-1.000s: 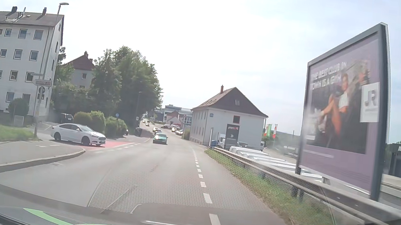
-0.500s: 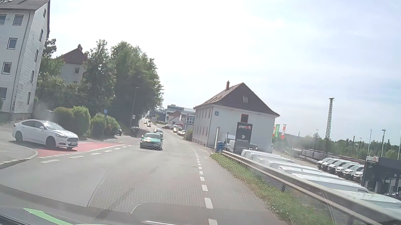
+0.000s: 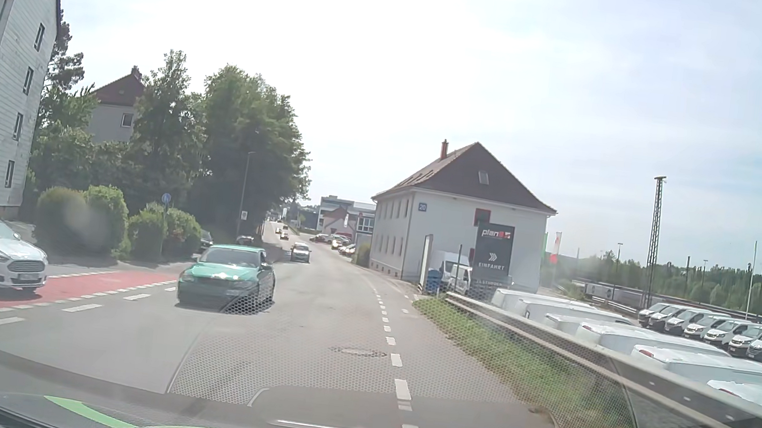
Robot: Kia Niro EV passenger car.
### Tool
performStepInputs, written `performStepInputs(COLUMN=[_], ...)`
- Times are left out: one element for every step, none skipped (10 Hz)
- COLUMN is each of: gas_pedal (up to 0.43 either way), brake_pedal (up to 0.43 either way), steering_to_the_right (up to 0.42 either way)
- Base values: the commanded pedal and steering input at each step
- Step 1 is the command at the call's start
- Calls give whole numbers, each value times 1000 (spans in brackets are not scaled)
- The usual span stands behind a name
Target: Follow the waypoints while adhering to traffic rules and regulations
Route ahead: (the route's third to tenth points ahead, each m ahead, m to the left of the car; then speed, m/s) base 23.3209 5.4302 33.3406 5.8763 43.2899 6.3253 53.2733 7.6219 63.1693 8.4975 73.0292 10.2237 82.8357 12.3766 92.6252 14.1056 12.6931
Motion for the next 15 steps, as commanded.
performStepInputs(gas_pedal=[20,20,20,20,20,20,20,20,20,20,20,20,20,20,20], brake_pedal=[0,0,0,0,0,0,0,0,0,0,0,0,0,0,0], steering_to_the_right=[-5,-5,-5,-5,-5,-5,-5,-5,-5,-5,-5,-5,-5,-6,-7])
